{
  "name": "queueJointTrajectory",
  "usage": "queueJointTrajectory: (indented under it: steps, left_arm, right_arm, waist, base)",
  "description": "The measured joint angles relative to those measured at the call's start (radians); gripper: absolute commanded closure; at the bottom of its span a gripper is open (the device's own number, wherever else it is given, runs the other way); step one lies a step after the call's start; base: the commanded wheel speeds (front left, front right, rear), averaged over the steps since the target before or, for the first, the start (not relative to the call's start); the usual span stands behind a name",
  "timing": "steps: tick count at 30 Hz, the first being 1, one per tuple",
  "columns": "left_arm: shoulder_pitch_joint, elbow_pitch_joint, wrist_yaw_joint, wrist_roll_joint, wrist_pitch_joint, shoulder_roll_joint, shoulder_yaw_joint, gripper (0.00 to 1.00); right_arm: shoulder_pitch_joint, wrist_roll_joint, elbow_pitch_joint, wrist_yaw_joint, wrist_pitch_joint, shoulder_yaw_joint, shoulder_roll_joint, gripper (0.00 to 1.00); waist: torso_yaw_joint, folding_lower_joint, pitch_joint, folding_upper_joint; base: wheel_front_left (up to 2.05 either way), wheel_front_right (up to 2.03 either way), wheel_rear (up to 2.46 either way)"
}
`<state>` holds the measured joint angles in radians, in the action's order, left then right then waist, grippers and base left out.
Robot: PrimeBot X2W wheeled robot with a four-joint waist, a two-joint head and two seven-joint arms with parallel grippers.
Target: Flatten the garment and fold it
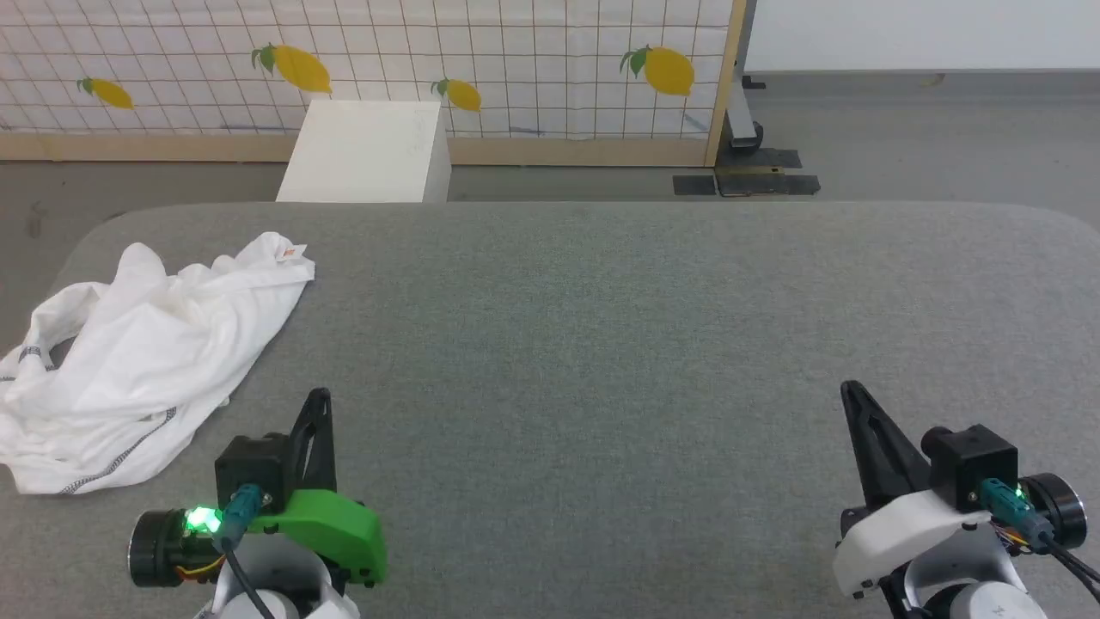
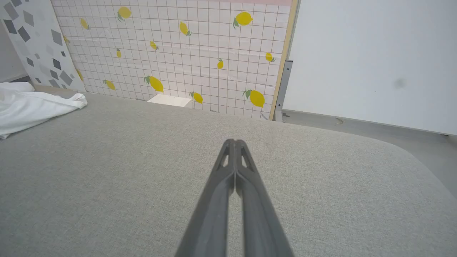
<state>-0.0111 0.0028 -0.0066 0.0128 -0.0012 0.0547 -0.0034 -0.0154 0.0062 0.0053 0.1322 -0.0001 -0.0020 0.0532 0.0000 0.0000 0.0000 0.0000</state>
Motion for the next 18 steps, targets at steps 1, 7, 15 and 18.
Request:
queueJointTrajectory:
  steps: [1, 7, 15, 18]
  left_arm:
    - [0.000, 0.000, 0.000, 0.000, 0.000, 0.000, 0.000, 1.00]
    - [0.000, 0.000, 0.000, 0.000, 0.000, 0.000, 0.000, 1.00]
    - [0.000, 0.000, 0.000, 0.000, 0.000, 0.000, 0.000, 1.00]
    - [0.000, 0.000, 0.000, 0.000, 0.000, 0.000, 0.000, 1.00]
  right_arm:
    - [0.000, 0.000, 0.000, 0.000, 0.000, 0.000, 0.000, 1.00]
    - [0.000, 0.000, 0.000, 0.000, 0.000, 0.000, 0.000, 1.00]
    - [0.000, 0.000, 0.000, 0.000, 0.000, 0.000, 0.000, 1.00]
    - [0.000, 0.000, 0.000, 0.000, 0.000, 0.000, 0.000, 1.00]
  waist:
    - [0.000, 0.0000, 0.000, 0.0000]
    - [0.000, 0.0000, 0.000, 0.0000]
    - [0.000, 0.0000, 0.000, 0.0000]
    - [0.000, 0.0000, 0.000, 0.0000]
  base:
    - [0.00, 0.00, 0.00]
    - [0.00, 0.00, 0.00]
    - [0.00, 0.00, 0.00]
    - [0.00, 0.00, 0.00]
